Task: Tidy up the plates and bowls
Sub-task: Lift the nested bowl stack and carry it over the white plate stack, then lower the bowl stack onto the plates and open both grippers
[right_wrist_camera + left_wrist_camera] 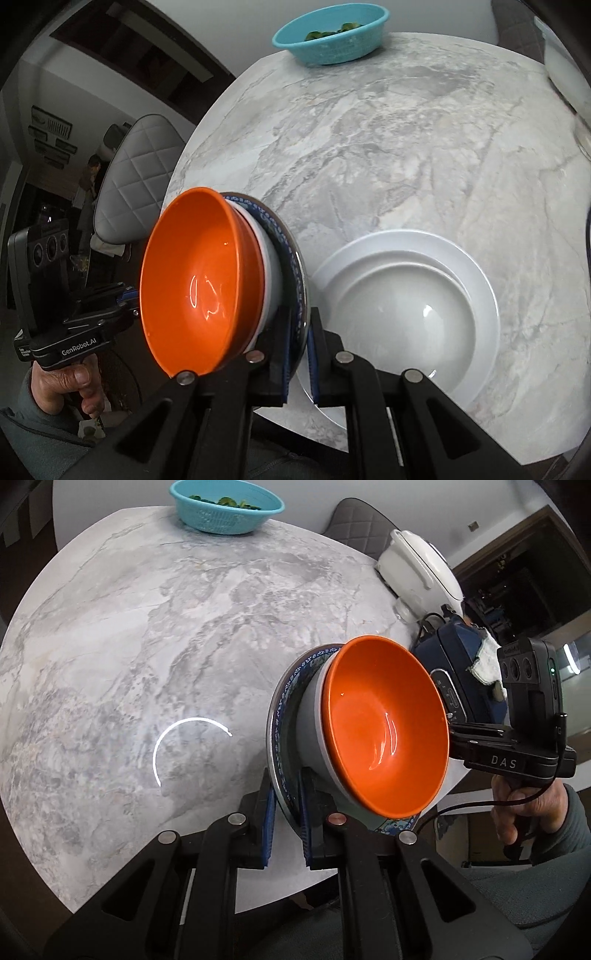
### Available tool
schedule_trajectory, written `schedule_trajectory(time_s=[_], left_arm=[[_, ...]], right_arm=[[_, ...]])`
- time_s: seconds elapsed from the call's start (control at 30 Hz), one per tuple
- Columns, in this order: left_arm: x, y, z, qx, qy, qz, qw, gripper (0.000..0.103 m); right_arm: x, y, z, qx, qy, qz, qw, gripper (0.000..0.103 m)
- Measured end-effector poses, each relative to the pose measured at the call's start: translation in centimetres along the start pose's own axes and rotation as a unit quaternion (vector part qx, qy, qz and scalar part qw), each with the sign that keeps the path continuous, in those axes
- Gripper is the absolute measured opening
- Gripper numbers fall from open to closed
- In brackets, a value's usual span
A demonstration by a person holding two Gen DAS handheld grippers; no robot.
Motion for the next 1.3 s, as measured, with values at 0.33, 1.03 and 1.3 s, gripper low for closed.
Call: schedule_trajectory(time_s=[0.33,1.03,1.3], left_arm=[[-7.9,1.7,6.0,0.018,-0.007,-0.029,0.9994,0.009],[-13.6,3.0,5.0,0.036,-0.053,-0.043,0.9970,0.009],[-13.3,2.9,4.8,0.032,-0.070,-0.031,0.9966,0.012]], right_arm=[[2.0,3.3,7.6,-0.018,0.013,-0.001,1.000,0.010],[-2.7,5.4,12.2,0.004,0.010,-0.031,0.999,0.010],[-3.0,5.3,12.0,0.016,0.011,-0.022,1.000,0.011]])
Point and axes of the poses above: each gripper's, at about its wrist camera, not at the fingertips, and x roughly against the way its jaws point, z to its right, y to its underside, the point moved 7 cm from there along -x, roughly the way its jaws point, and after that the axes turned 9 degrees about x, right-handed, at the moved point
